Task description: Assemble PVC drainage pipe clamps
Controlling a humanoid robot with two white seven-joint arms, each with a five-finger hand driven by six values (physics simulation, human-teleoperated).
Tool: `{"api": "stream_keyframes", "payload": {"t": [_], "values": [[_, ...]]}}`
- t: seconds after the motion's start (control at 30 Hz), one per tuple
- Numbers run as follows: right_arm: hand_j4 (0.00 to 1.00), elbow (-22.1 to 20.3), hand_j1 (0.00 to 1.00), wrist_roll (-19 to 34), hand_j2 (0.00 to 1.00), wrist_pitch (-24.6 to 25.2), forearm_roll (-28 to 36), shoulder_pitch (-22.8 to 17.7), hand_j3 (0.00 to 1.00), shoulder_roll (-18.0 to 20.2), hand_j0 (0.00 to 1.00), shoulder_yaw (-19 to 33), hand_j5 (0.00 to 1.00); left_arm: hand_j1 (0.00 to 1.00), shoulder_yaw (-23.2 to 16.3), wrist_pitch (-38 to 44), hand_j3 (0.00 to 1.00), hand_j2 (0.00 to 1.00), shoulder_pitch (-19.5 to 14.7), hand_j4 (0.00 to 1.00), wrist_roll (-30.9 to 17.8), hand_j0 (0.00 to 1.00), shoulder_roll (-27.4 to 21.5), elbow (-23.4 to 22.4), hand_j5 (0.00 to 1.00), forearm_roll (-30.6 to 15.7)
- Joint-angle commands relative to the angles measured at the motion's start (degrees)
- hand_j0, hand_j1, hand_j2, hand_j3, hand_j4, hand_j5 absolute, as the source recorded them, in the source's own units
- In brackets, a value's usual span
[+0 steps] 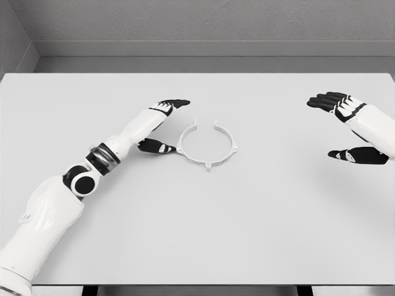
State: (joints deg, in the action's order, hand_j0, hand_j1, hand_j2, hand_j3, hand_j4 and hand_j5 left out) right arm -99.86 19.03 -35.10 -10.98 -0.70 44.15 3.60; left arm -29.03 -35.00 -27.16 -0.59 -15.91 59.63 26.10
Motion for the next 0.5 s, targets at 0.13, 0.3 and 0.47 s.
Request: {"api": "stream_keyframes", "payload": {"t": [0.13,0.3,0.47], "values": [[1.00,0.02,1.00,-0.05,1.00,0.10,0.43,0.00,1.00,0.06,1.00,0.00,1.00,1.00,0.03,0.00,1.00,1.00,0.00,1.00,-0.03,1.00,0.61,0.05,1.00,-0.26],[1.00,0.02,1.00,0.04,1.00,0.10,0.43,0.00,1.00,0.06,1.00,0.00,1.00,1.00,0.03,0.00,1.00,1.00,0.00,1.00,-0.02,1.00,1.31,-0.04,1.00,0.89],[1.00,0.11,1.00,0.04,1.00,0.10,0.43,0.00,1.00,0.06,1.00,0.00,1.00,1.00,0.03,0.00,1.00,1.00,0.00,1.00,-0.02,1.00,1.58,0.05,1.00,0.89]]}}
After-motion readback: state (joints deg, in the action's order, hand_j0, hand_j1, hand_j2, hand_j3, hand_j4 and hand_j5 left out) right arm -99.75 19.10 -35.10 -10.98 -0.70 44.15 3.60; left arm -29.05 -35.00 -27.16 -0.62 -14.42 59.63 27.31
